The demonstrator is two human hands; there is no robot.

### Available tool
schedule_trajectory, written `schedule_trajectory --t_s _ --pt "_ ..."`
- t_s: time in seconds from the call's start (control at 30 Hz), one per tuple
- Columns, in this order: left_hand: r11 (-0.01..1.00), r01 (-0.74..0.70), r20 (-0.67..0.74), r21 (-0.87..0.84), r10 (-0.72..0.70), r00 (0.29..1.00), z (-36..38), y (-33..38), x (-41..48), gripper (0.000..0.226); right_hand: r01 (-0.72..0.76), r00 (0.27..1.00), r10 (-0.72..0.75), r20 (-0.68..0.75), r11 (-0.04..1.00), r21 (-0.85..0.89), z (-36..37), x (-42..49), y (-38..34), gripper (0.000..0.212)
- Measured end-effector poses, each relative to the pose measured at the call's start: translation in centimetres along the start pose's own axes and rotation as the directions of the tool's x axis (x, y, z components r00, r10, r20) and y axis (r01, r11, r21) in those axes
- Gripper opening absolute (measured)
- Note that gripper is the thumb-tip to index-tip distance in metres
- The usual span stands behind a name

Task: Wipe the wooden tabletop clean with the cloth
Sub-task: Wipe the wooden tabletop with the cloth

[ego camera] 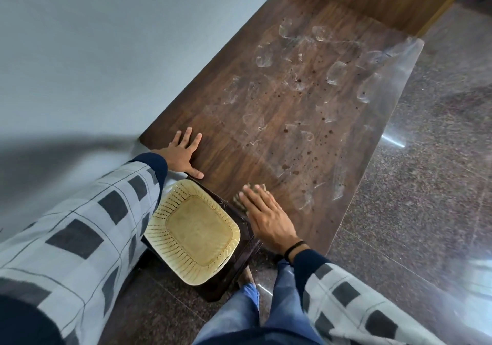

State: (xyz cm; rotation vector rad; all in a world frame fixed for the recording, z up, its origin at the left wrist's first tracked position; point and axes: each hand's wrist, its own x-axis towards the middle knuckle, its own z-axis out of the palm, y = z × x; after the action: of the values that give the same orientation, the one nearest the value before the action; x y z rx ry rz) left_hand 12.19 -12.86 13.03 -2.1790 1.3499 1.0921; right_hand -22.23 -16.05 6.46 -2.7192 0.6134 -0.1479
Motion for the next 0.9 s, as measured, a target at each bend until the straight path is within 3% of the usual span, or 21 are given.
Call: schedule_trajectory --t_s 0.07,0.1,0.13,0.23,0.27,0.33,0.4,0.43,0.5,0.53,0.6,0.63,0.7,0.77,0.8,0.83,0.9 --pt "1.0 -0.004 -0.006 -0.002 0.004 1.0 0.1 0.0 0.1 0.134 0.219 0.975 -0.216 0.047 0.974 -0.052 -1.1 -1.3 2.5 0.051" --pt "1.0 -0.007 -0.008 0.001 0.007 1.0 0.1 0.0 0.3 0.134 0.24 0.97 -0.236 0.056 0.969 -0.066 -1.4 -1.4 3.5 0.051" --pt "1.0 -0.009 -0.007 0.002 0.009 1.0 0.1 -0.1 0.4 0.134 0.18 0.983 -0.177 0.042 0.981 -0.068 -1.6 -1.1 4.0 0.05" --pt "1.0 -0.006 0.003 -0.004 0.006 1.0 0.0 -0.3 0.7 0.136 -0.207 0.977 0.208 -0.052 0.978 0.015 -1.0 0.3 1.3 0.052" --pt "1.0 -0.003 0.004 -0.006 0.003 1.0 0.2 -0.4 0.7 0.136 -0.227 0.972 0.229 -0.057 0.973 0.031 -0.6 0.4 0.4 0.052" --pt "1.0 0.001 0.001 -0.006 -0.001 1.0 0.2 -0.5 0.5 0.136 -0.017 1.0 0.017 -0.007 1.0 -0.005 -0.3 -0.5 0.8 0.053" --pt "1.0 -0.001 -0.002 -0.012 0.001 1.0 0.2 -0.3 0.4 0.135 0.267 0.962 -0.263 0.074 0.963 -0.047 -1.6 -1.7 3.9 0.051" --pt "1.0 -0.005 -0.004 -0.017 0.004 1.0 0.2 -0.3 0.4 0.136 0.328 0.941 -0.321 0.106 0.942 -0.066 -2.3 -2.0 5.6 0.051" --pt "1.0 -0.008 -0.006 -0.016 0.008 1.0 0.2 -0.2 0.4 0.135 0.193 0.979 -0.188 0.085 0.979 -0.067 -3.3 -1.8 7.1 0.051" --pt "1.0 -0.008 -0.002 -0.016 0.008 1.0 0.1 -0.2 0.5 0.135 0.023 0.999 -0.022 0.035 0.999 -0.034 -3.2 -1.5 6.5 0.051" --pt "1.0 -0.006 0.0 -0.015 0.006 1.0 0.0 -0.1 0.4 0.135 -0.255 0.965 0.257 -0.051 0.966 0.045 -2.2 -1.0 3.5 0.051" --pt "1.0 -0.002 -0.003 -0.012 0.001 1.0 0.1 -0.1 0.3 0.134 -0.253 0.965 0.255 -0.053 0.966 0.053 -1.4 -1.2 2.3 0.052" --pt "1.0 0.004 -0.006 -0.011 -0.004 1.0 0.1 -0.1 0.0 0.133 -0.008 1.0 0.008 0.015 1.0 0.018 -0.8 -3.2 2.3 0.052" --pt "1.0 -0.004 -0.012 -0.023 0.004 1.0 0.2 -0.1 0.0 0.132 0.274 0.958 -0.269 0.096 0.961 -0.043 -2.4 -5.0 5.1 0.051" --pt "1.0 -0.008 -0.016 -0.026 0.007 1.0 0.2 0.0 0.0 0.132 0.318 0.943 -0.309 0.122 0.946 -0.059 -3.4 -5.3 6.4 0.051" --pt "1.0 -0.01 -0.017 -0.023 0.01 1.0 0.2 0.0 0.0 0.132 0.272 0.958 -0.263 0.117 0.959 -0.074 -4.0 -5.2 7.1 0.051" --pt "1.0 -0.014 -0.014 -0.009 0.013 1.0 0.1 0.1 0.0 0.131 -0.038 0.999 0.039 0.026 0.999 -0.034 -3.6 -4.7 6.1 0.052"
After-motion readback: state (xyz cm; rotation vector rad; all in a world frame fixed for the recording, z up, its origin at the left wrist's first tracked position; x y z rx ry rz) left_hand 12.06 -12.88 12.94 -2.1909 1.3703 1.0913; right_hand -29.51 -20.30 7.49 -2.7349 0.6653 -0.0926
